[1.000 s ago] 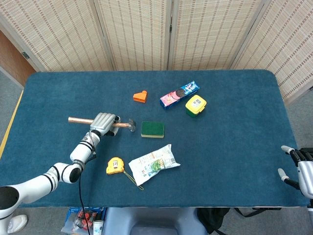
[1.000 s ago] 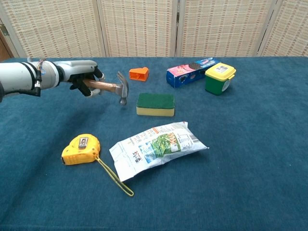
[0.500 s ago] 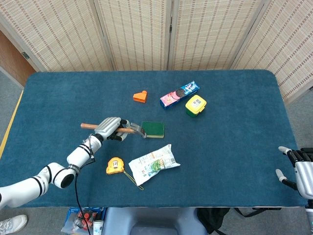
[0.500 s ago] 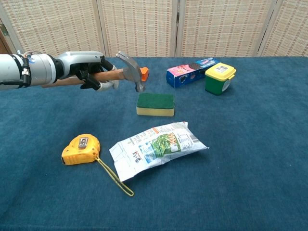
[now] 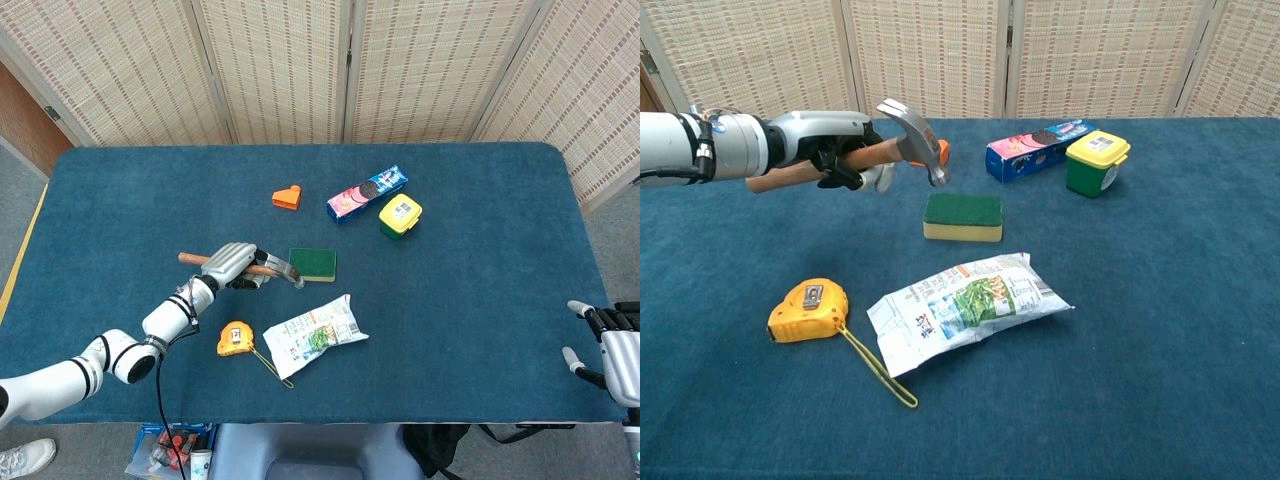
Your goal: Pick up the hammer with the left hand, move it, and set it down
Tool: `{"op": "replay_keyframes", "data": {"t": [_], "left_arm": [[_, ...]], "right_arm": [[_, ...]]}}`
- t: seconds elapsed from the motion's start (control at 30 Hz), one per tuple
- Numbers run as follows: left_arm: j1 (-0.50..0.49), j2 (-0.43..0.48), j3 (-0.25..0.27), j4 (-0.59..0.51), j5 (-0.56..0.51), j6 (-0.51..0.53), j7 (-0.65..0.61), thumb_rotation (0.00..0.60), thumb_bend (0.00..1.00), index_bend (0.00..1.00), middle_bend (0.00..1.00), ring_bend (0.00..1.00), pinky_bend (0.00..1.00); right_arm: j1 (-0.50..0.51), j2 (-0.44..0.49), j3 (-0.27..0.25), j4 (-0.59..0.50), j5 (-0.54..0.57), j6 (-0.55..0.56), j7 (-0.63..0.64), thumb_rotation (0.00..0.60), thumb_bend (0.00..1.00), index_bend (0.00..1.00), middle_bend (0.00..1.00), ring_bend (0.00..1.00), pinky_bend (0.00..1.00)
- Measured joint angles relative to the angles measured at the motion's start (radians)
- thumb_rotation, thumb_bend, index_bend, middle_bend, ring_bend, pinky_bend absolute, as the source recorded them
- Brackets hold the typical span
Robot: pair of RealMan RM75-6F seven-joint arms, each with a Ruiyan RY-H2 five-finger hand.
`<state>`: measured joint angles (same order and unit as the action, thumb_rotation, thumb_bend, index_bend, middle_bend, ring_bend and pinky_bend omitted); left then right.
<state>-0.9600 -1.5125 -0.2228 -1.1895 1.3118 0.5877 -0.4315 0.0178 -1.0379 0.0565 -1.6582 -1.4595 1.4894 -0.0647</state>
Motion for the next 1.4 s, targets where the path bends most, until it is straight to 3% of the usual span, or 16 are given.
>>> {"op": "replay_keyframes", "data": {"t": [0.33, 0.53, 1.07, 1.4], "left_arm": [[-0.014, -0.031, 0.003, 0.045, -0.109, -0.018, 0.138, 0.6, 0.69, 0.74, 1.0, 1.0, 1.0], [-0.027, -0.054, -0.004, 0.08, -0.236, -0.028, 0.242, 0.6, 0.69, 0.74, 1.0, 1.0, 1.0], [-0.112, -0.171, 0.004, 0.176, -0.683, 0.11, 0.777, 0.6, 0.69, 0.76, 1.0, 1.0, 1.0], [-0.179, -0.227, 0.002, 0.206, -0.856, 0.121, 0.969, 0.6, 0.69, 0.76, 1.0, 1.0, 1.0]], "right_arm": [[0.003, -0.006, 0.0, 0.02, 0.006, -0.012, 0.022, 0.6, 0.27, 0.24, 0.35, 0.26, 0.3], [0.001, -0.008, -0.001, 0.033, 0.009, -0.013, 0.036, 0.6, 0.27, 0.24, 0.35, 0.26, 0.3], [-0.006, -0.015, -0.001, 0.059, 0.017, -0.013, 0.062, 0.6, 0.27, 0.24, 0.35, 0.26, 0.3], [-0.01, -0.018, 0.0, 0.072, 0.028, -0.016, 0.075, 0.6, 0.27, 0.24, 0.35, 0.26, 0.3]]}}
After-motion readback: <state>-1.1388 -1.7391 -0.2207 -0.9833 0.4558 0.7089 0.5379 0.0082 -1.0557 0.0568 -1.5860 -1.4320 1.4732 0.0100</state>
